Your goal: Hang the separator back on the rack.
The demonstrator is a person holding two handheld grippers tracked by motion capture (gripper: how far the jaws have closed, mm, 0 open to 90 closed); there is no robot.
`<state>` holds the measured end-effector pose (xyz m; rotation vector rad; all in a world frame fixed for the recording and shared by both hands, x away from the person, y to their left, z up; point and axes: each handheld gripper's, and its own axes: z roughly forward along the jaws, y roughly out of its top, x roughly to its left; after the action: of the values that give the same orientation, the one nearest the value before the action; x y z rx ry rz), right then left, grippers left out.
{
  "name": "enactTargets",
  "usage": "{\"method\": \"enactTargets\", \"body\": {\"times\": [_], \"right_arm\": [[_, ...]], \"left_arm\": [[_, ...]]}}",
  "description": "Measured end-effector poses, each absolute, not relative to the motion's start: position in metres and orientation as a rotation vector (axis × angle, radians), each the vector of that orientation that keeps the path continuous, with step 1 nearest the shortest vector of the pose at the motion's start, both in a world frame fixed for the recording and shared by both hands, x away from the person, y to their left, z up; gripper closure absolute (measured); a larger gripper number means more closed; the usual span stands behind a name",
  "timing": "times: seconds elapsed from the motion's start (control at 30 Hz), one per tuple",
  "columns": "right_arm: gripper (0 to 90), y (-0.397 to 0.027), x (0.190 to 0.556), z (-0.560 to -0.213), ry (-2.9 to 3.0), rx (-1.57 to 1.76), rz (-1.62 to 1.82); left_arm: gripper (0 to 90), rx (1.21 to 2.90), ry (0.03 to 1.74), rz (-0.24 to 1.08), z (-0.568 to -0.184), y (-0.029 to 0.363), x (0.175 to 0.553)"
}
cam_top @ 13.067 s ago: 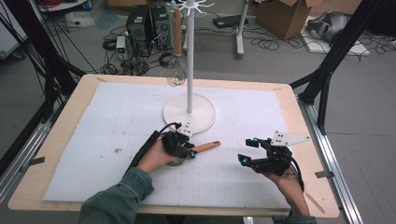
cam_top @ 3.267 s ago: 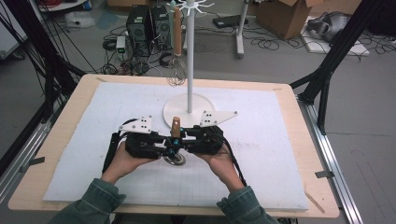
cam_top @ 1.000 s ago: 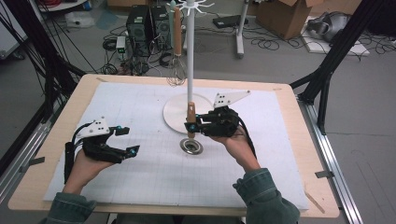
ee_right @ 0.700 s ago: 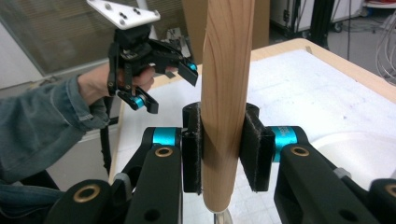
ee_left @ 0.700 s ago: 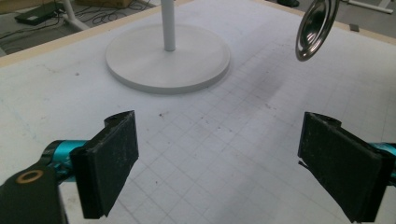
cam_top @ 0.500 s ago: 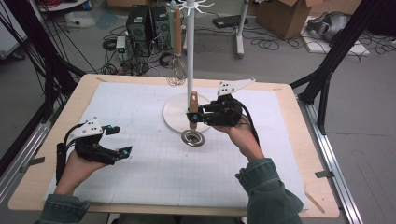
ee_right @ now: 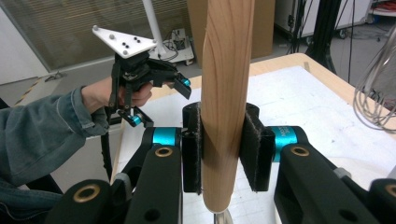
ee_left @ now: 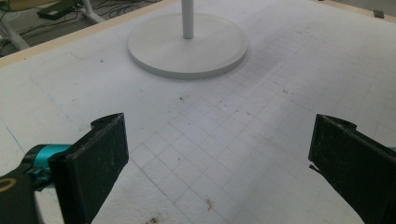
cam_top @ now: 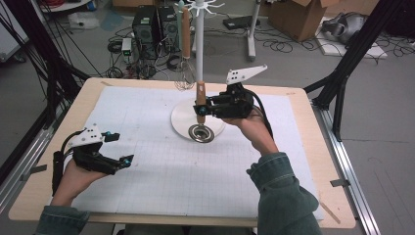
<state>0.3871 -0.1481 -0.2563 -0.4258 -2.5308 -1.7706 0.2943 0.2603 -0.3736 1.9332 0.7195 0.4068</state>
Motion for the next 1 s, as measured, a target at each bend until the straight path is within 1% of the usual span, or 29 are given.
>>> {"method": "enactTargets", "body": {"times": [0.07, 0.13, 1.0], "right_arm": [[72.5, -0.148, 0.389, -0.254, -2.534, -0.424, -1.774], [72.5, -0.147, 0.392, -0.249, -2.542, -0.420, -1.772], [72.5, -0.147, 0.419, -0.198, -2.572, -0.426, -1.807]], "left_arm": [[5.3, 1.932, 0.722, 0.409, -0.373, 0.262, 0.294], [3.0, 1.933, 0.731, 0.415, -0.373, 0.262, 0.293], [1.9, 1.948, 0.748, 0.412, -0.373, 0.268, 0.293]]}}
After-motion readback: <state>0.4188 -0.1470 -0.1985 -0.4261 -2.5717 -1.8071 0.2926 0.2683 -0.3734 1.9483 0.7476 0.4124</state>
